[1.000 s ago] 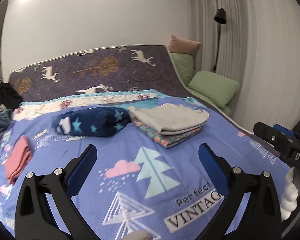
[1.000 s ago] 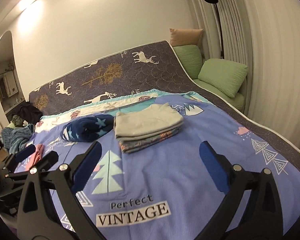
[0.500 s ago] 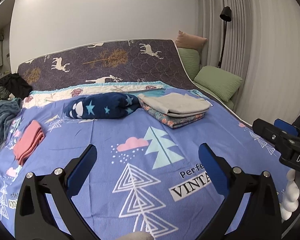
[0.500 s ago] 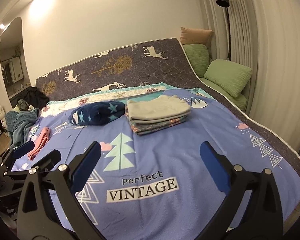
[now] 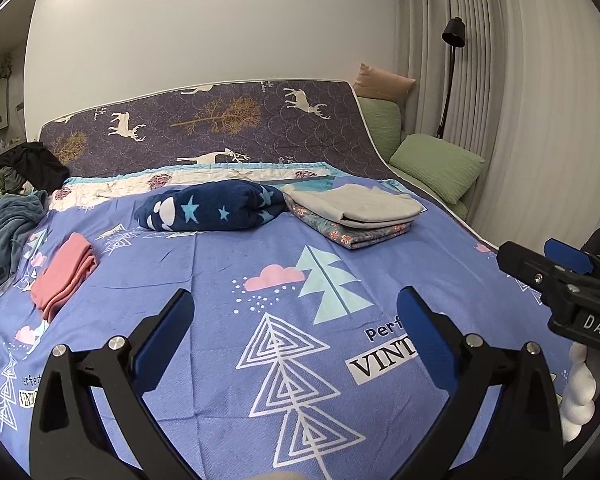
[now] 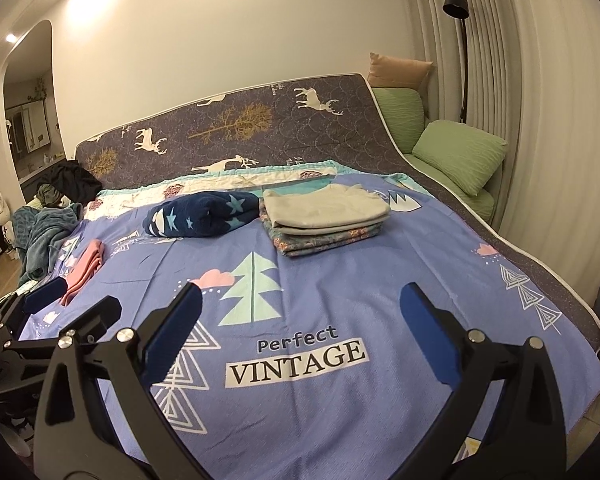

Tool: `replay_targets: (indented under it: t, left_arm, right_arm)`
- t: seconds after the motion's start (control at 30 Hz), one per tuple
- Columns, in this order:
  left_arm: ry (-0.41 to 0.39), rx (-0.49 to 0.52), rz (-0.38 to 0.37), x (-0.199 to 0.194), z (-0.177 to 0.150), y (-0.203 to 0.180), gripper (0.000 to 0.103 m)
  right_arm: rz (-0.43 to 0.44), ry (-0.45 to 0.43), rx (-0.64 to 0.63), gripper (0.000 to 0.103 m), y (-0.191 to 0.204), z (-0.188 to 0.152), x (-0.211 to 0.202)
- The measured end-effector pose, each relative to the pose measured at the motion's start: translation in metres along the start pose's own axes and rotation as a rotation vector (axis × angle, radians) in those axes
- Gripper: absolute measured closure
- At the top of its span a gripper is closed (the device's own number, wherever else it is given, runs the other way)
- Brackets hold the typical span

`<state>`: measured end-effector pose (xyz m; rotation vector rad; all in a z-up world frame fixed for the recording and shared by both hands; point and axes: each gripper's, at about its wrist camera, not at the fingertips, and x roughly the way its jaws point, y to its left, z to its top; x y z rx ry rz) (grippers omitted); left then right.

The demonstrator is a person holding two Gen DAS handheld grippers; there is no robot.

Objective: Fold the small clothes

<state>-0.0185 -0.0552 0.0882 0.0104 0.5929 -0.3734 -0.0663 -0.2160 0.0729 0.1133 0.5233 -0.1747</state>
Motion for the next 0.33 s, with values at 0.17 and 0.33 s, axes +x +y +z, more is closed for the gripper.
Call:
replay_targets:
  t: [0.17,0.33]
  left_arm:
    - [0.004,0.000,0.005,-0.0004,-0.0019,0.0025,0.002]
    - [0.008,0.003,0.005,0.0010,-0.0026,0.0043,0.002]
  right_arm:
    - [-0.003,0.009,-0.011,0.002,0.0032,-0.0013,0.0010]
    - [-0.004,0.017,-0.016,0.002,0.0056,-0.0018,0.0035]
